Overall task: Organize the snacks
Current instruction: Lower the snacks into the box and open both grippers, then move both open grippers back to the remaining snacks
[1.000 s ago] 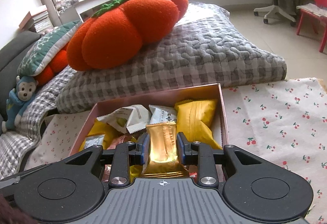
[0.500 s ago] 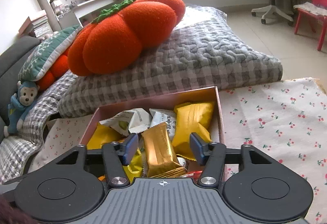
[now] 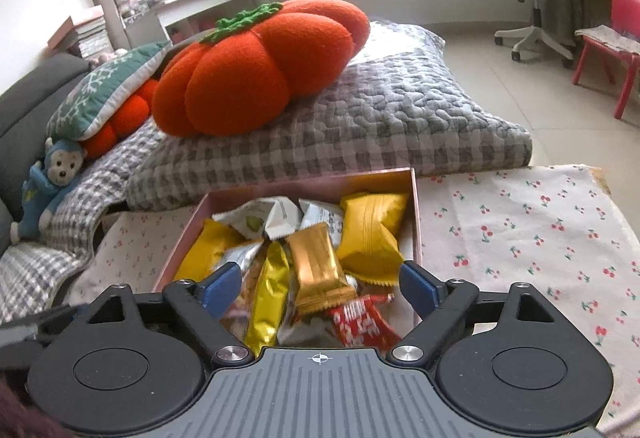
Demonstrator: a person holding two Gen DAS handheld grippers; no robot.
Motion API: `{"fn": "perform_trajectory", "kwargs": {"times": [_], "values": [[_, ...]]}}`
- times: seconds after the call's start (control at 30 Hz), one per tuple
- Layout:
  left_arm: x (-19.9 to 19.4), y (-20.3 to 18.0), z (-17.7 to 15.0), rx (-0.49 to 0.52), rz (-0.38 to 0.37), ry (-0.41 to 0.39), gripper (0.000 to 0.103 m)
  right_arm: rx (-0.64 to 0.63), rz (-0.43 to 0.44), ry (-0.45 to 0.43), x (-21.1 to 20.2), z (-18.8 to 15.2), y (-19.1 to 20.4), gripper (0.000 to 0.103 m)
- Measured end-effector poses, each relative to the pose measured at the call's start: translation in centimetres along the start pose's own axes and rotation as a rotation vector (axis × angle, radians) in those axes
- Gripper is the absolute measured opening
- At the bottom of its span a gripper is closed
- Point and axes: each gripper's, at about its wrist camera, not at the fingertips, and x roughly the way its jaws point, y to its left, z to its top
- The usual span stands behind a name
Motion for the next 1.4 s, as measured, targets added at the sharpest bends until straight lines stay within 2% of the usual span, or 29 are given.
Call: {"fn": "perform_trajectory", "kwargs": {"times": [0.27,0.6,0.83,1.13,1.4], "values": [[-1.9,1.7,-1.0,0.027,0.037,0.014,0.102,-0.063,-0.013,0.014,-2.2,-2.3,-0.2,0.094],[-2.6,4.3,-3.0,0.092,0.136,0.052,0.102,-0.146,-0.008,0.023,-3.7,-5.1,1.3,0.096],[-2.2,5.2,-4.1,0.136,0.115,0.079,0.102,-0.200,0.002,0.053,-3.4,-6.8,2.5,0.096],[-0.4,5.0,-5.3,0.181,0.046,0.127,0.088,-0.251,0.007,0.102,-2.1,-8.3,3.4,0.096],[1.6,4.0,-5.3,0.203,0.032,0.169,0.065,-0.274,0.004,0.128,-1.2,-8.8,3.7,0.096]]}}
